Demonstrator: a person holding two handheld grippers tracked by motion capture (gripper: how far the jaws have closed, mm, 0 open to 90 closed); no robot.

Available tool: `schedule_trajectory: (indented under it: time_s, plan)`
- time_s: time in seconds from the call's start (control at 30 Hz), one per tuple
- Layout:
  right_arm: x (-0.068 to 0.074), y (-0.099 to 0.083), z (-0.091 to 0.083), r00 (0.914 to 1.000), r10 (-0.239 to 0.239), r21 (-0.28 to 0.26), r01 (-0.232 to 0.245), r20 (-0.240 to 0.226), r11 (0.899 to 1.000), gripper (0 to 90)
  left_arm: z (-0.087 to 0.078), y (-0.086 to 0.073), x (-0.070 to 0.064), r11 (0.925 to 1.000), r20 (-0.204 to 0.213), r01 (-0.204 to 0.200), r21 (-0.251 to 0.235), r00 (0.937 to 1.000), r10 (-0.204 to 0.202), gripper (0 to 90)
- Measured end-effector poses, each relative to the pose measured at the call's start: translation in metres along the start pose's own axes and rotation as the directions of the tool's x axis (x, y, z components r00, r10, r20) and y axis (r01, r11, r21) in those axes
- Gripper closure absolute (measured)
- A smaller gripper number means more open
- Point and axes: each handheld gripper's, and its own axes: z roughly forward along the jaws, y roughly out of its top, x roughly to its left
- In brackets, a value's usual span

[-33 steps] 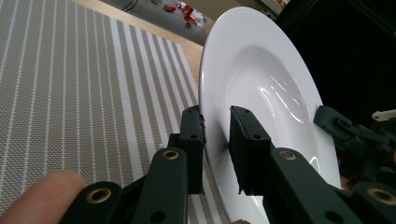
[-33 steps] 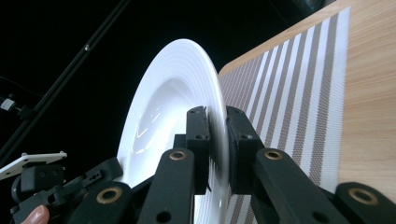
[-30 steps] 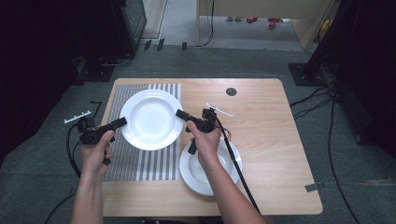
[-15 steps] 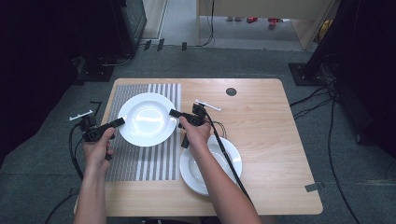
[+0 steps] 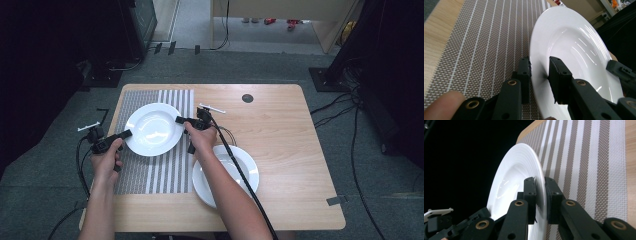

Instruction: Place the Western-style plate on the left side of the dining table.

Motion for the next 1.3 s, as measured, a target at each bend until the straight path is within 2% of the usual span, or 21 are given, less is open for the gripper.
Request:
schedule_trajectory:
  time_s: [0.17, 0.33, 0.57, 0.67, 0.73, 0.87, 0.97, 1.1, 1.2, 1.23, 1.3]
  plan:
    - [-0.004, 0.002, 0.007, 0.9992, 0.020, 0.019, -0.020, 0.036, 1.000, 81.1, 0.002, -0.001, 0.000, 1.0000, -0.021, -0.003, -0.004, 0.9998, 0.003, 72.7]
    - [-0.008, -0.001, 0.017, 0.9988, 0.022, 0.027, -0.023, 0.044, 0.999, 80.7, 0.004, -0.002, 0.005, 1.0000, -0.049, 0.005, -0.008, 0.9988, -0.005, 72.6]
    - [-0.010, 0.000, 0.019, 0.9981, 0.026, 0.011, -0.027, 0.055, 1.000, 81.0, 0.009, -0.006, 0.005, 0.9999, -0.047, 0.010, -0.010, 0.9988, -0.010, 71.6]
    - [-0.011, 0.000, 0.020, 0.9976, 0.009, 0.010, -0.010, 0.068, 1.000, 79.6, 0.009, -0.007, 0.003, 0.9998, -0.050, 0.005, -0.021, 0.9987, -0.006, 71.5]
    - [-0.011, -0.001, 0.022, 0.9955, -0.021, 0.013, 0.020, 0.092, 1.000, 77.6, 0.009, -0.008, 0.001, 0.9996, -0.048, -0.006, -0.028, 0.9988, 0.005, 70.0]
    - [-0.007, -0.002, 0.024, 0.9890, -0.073, 0.022, 0.071, 0.129, 0.997, 74.9, 0.010, -0.009, -0.001, 0.9993, -0.039, -0.008, -0.037, 0.9992, 0.006, 63.4]
    - [-0.002, 0.000, 0.024, 0.9857, -0.101, 0.035, 0.097, 0.135, 0.995, 65.6, 0.009, -0.009, -0.002, 0.9990, -0.031, -0.014, -0.042, 0.9994, 0.012, 57.1]
    - [0.004, 0.002, 0.020, 0.9760, -0.153, 0.040, 0.148, 0.155, 0.988, 61.6, 0.004, -0.008, -0.007, 0.9954, -0.066, -0.080, -0.053, 0.9949, 0.076, 47.4]
    - [0.013, 0.009, 0.010, 0.9589, -0.215, -0.004, 0.220, 0.185, 0.976, 60.9, -0.002, -0.007, -0.013, 0.9916, -0.092, -0.121, -0.048, 0.9890, 0.116, 32.0]
    - [0.016, 0.012, 0.007, 0.9582, -0.225, -0.020, 0.232, 0.177, 0.973, 59.9, -0.004, -0.007, -0.014, 0.9904, -0.100, -0.131, -0.046, 0.9870, 0.126, 27.4]
    - [0.024, 0.016, -0.002, 0.9632, -0.220, -0.046, 0.230, 0.154, 0.972, 53.9, -0.007, -0.007, -0.017, 0.9897, -0.096, -0.137, -0.043, 0.9866, 0.132, 19.9]
